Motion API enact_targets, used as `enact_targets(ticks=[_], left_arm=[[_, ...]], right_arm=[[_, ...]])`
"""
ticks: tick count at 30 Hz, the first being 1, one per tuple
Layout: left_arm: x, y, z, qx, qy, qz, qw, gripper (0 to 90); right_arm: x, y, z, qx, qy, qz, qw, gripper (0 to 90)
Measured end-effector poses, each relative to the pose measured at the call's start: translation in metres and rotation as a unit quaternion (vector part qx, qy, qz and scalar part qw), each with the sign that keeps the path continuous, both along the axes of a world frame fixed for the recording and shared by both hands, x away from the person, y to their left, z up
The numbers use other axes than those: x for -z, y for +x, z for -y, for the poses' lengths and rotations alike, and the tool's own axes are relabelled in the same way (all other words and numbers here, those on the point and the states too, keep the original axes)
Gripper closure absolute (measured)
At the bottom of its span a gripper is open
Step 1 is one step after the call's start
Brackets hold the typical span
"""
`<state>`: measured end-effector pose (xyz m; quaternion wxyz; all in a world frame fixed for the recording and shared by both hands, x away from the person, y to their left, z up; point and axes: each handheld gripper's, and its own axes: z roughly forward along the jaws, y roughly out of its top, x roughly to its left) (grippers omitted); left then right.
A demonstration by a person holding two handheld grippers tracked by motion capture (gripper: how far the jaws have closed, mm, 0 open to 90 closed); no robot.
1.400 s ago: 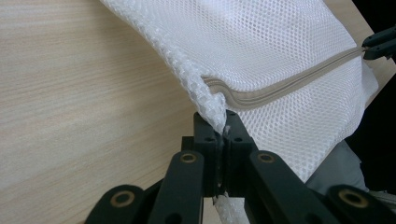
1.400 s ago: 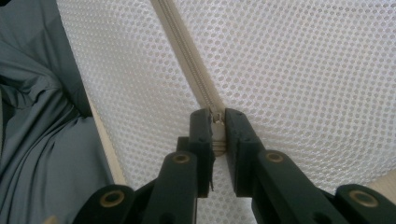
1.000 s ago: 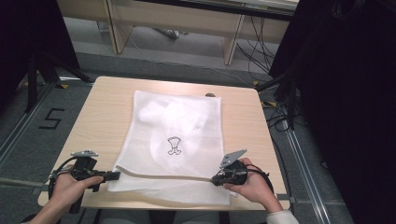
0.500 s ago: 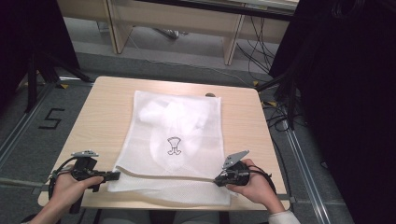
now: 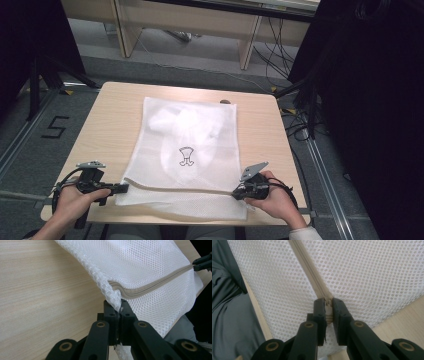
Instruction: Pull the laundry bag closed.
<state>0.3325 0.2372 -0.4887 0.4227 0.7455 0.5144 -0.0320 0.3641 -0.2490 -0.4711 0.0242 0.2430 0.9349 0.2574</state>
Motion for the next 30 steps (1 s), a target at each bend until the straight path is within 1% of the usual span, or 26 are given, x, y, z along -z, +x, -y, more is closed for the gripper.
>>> enact_targets(ticks=[5,7,8,9,10,13,15,16,18,22,23,24,25,26,27,28,30], left_arm=[[-0.0001,-0.0001,0.0001,0.001,0.000,0.000,1.0000,86.0],[-0.0002,0.0001,-0.0004,0.003,-0.001,-0.001,1.0000,86.0],[-0.0002,0.0001,-0.0004,0.003,-0.001,-0.001,1.0000,86.0],[-0.0001,0.0001,-0.0002,0.001,-0.002,-0.001,1.0000,86.0],[-0.0001,0.0001,-0.0002,0.001,-0.002,-0.001,1.0000,86.0],[-0.0002,0.0001,-0.0001,0.002,-0.001,0.000,1.0000,86.0],[-0.0003,-0.0001,-0.0002,0.002,-0.001,0.000,1.0000,86.0],[-0.0003,-0.0001,-0.0003,0.001,-0.003,0.000,1.0000,86.0],[-0.0003,0.0000,-0.0001,0.001,-0.003,0.000,1.0000,86.0],[-0.0003,0.0000,-0.0001,0.001,-0.003,-0.001,1.0000,86.0],[-0.0003,0.0001,-0.0002,0.001,-0.003,-0.001,1.0000,86.0],[-0.0002,0.0001,-0.0003,0.000,-0.005,-0.002,1.0000,86.0],[-0.0001,0.0002,-0.0004,0.001,-0.004,-0.002,1.0000,86.0],[-0.0002,0.0001,-0.0002,0.001,-0.004,-0.002,1.0000,86.0],[-0.0002,0.0001,-0.0001,0.002,-0.003,-0.001,1.0000,86.0],[-0.0002,0.0002,0.0000,0.002,-0.003,-0.001,1.0000,86.0],[-0.0002,0.0001,0.0000,0.002,-0.003,-0.001,1.0000,86.0]], right_arm=[[0.0000,0.0004,0.0009,0.000,0.003,0.000,1.0000,82.7],[0.0000,0.0002,0.0016,0.000,-0.004,0.001,1.0000,82.8],[0.0000,0.0002,0.0016,0.000,-0.004,0.001,1.0000,82.8],[0.0017,0.0012,0.0030,-0.003,0.002,0.005,1.0000,82.7],[0.0012,0.0002,0.0031,0.005,0.002,0.001,1.0000,82.7],[0.0007,0.0009,0.0036,-0.001,0.001,0.005,1.0000,82.8],[0.0009,0.0006,0.0033,0.000,0.000,0.005,1.0000,82.7],[0.0007,-0.0001,0.0034,0.002,-0.006,0.000,1.0000,82.7],[-0.0003,-0.0028,0.0038,0.021,-0.012,-0.014,0.9996,82.8],[-0.0003,-0.0026,0.0041,0.022,-0.012,-0.016,0.9996,82.7],[0.0005,-0.0012,0.0045,0.016,-0.012,-0.008,0.9998,82.7],[0.0006,-0.0012,0.0048,0.017,-0.019,-0.007,0.9997,82.7],[0.0012,-0.0011,0.0054,0.018,-0.017,-0.007,0.9997,82.7],[0.0017,-0.0002,0.0060,0.010,-0.014,-0.009,0.9998,82.7],[0.0018,0.0003,0.0065,0.010,-0.013,0.002,0.9999,82.7],[0.0017,0.0003,0.0066,0.009,-0.017,0.001,0.9998,82.7],[0.0019,0.0006,0.0071,0.010,-0.015,0.002,0.9998,82.7]])
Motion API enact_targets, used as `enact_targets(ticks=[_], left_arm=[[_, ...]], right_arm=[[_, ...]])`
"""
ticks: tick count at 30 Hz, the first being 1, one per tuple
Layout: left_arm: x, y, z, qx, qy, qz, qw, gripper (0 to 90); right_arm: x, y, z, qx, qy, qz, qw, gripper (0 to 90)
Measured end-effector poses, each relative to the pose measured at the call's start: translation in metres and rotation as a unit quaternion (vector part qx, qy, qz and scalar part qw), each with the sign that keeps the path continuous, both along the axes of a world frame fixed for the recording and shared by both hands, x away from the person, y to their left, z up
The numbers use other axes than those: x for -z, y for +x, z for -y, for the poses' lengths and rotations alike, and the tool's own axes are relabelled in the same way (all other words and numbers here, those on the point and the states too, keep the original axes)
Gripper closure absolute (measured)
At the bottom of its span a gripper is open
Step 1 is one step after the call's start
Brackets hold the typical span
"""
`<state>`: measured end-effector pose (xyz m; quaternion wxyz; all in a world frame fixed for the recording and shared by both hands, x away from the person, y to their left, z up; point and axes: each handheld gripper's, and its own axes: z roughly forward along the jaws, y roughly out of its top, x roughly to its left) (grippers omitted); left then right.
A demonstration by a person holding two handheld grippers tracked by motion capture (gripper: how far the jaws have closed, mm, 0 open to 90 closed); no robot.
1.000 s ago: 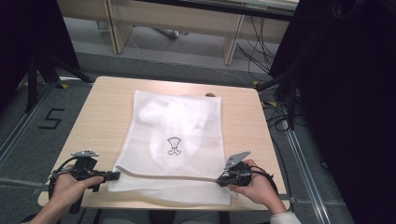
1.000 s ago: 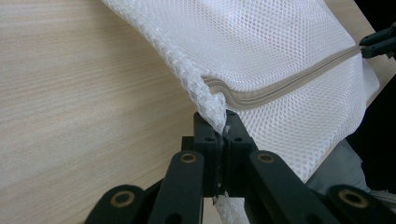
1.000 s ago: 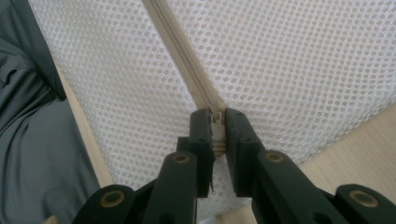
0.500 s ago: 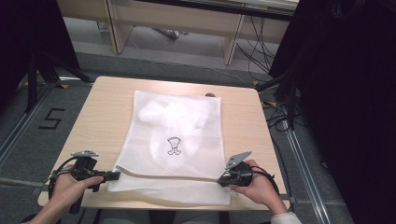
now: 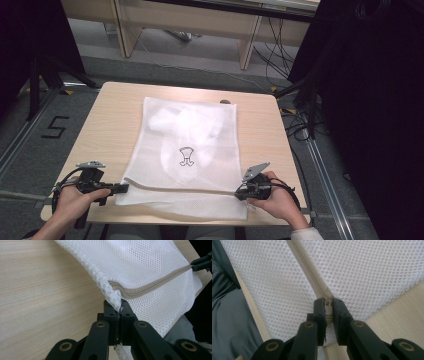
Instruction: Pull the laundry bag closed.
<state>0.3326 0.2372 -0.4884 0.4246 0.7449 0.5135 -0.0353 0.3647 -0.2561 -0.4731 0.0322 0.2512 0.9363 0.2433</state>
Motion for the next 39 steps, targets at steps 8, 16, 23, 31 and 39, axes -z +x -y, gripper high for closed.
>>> enact_targets(ticks=[8,16,23,31,39], left_arm=[[0.0002,-0.0001,0.0002,-0.001,0.002,0.001,1.0000,86.0],[0.0010,0.0004,0.0002,0.003,0.003,-0.002,1.0000,86.0],[0.0044,0.0000,0.0017,0.007,0.016,-0.007,0.9998,84.9],[0.0090,-0.0010,0.0054,0.000,0.032,0.001,0.9995,81.7],[0.0079,-0.0006,0.0030,-0.006,0.041,-0.005,0.9991,65.8]], right_arm=[[-0.0004,-0.0022,-0.0005,0.013,-0.006,-0.015,0.9998,82.7],[0.0012,-0.0004,0.0001,0.008,-0.011,-0.006,0.9999,82.7],[0.0026,-0.0035,-0.0019,0.023,-0.006,-0.031,0.9992,82.4],[0.0034,-0.0021,-0.0030,0.012,0.000,-0.010,0.9999,77.6],[-0.0018,-0.0036,-0.0037,0.061,0.044,-0.006,0.9971,64.7]])
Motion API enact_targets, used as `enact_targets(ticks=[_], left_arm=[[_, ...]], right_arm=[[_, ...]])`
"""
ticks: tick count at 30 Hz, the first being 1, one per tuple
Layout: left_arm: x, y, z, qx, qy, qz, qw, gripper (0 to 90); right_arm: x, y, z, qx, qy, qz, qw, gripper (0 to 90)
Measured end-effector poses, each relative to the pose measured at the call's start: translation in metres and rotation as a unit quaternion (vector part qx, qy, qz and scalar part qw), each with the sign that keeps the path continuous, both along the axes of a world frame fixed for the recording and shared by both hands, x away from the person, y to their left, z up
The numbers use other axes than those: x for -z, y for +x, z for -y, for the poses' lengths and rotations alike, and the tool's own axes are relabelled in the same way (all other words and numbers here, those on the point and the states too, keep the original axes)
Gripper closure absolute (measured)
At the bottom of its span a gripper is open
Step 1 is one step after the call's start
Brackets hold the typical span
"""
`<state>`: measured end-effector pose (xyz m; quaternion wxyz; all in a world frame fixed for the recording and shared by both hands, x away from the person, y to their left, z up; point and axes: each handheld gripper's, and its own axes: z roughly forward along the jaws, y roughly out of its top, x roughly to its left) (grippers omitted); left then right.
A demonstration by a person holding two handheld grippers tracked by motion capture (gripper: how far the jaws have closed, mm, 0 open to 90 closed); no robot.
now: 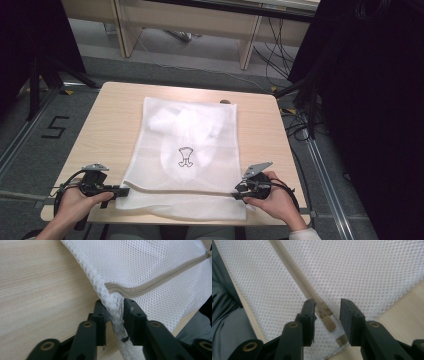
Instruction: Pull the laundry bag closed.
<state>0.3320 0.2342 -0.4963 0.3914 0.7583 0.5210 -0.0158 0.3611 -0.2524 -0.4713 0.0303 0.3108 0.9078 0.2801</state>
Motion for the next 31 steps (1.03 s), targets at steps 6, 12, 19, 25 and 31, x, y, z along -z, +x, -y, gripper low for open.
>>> enact_targets(ticks=[6,12,19,25,31], left_arm=[[-0.007,0.001,-0.014,-0.040,-0.029,0.026,0.9984,46.8],[-0.009,0.002,-0.026,-0.074,-0.028,0.071,0.9943,31.6],[-0.010,0.000,-0.037,-0.107,-0.011,0.081,0.9908,29.1],[-0.012,-0.001,-0.030,-0.080,-0.037,0.092,0.9918,31.3],[-0.012,-0.001,-0.031,-0.085,-0.040,0.090,0.9915,32.5]], right_arm=[[0.002,0.004,0.003,0.032,0.024,0.033,0.9987,57.5],[0.001,0.006,0.008,0.048,0.063,0.040,0.9961,53.1],[-0.005,0.008,0.013,0.111,0.083,0.076,0.9874,52.7],[-0.002,0.010,0.019,0.142,0.098,0.081,0.9816,52.7],[-0.001,0.009,0.020,0.147,0.100,0.066,0.9819,52.7]])
